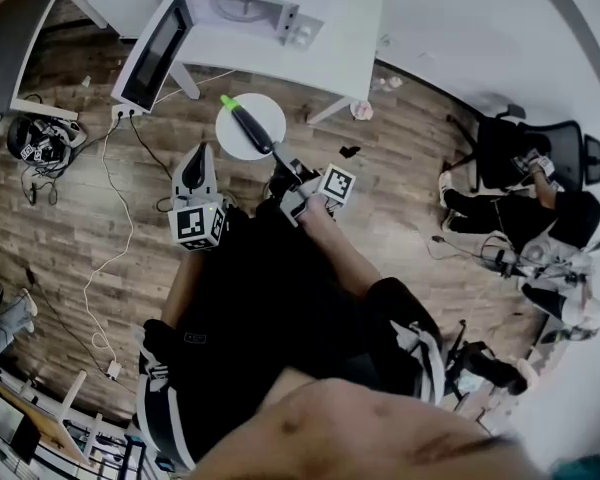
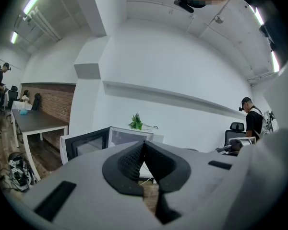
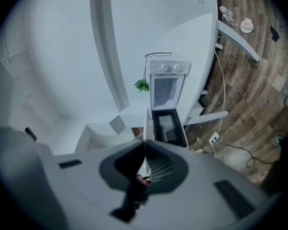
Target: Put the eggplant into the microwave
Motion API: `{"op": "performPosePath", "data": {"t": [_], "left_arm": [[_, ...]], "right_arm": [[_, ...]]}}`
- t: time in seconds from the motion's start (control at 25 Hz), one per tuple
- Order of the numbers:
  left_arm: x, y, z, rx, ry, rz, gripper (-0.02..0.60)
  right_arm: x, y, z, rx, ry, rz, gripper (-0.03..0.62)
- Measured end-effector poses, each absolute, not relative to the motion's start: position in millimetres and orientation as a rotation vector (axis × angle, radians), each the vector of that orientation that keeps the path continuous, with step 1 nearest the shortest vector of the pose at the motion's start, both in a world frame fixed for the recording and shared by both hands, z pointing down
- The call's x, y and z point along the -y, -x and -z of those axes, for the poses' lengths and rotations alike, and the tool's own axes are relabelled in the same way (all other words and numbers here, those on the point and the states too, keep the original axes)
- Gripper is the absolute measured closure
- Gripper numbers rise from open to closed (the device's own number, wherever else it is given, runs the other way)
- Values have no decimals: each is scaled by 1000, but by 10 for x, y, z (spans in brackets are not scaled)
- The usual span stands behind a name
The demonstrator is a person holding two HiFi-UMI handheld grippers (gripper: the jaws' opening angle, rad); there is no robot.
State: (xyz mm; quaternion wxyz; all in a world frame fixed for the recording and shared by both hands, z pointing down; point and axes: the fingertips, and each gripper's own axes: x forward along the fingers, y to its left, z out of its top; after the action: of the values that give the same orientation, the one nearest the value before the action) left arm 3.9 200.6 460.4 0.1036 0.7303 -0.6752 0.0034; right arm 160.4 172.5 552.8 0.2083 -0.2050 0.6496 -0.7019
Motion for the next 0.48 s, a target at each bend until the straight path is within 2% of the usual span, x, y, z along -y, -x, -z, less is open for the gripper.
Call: {"op": "performPosePath", "data": {"t": [0.48], "left_arm": [[-2001, -110, -4575, 2040, -2120, -13, 549]], "right_arm": [[-1676, -1709, -5504, -1818, 540, 1950, 557]]}}
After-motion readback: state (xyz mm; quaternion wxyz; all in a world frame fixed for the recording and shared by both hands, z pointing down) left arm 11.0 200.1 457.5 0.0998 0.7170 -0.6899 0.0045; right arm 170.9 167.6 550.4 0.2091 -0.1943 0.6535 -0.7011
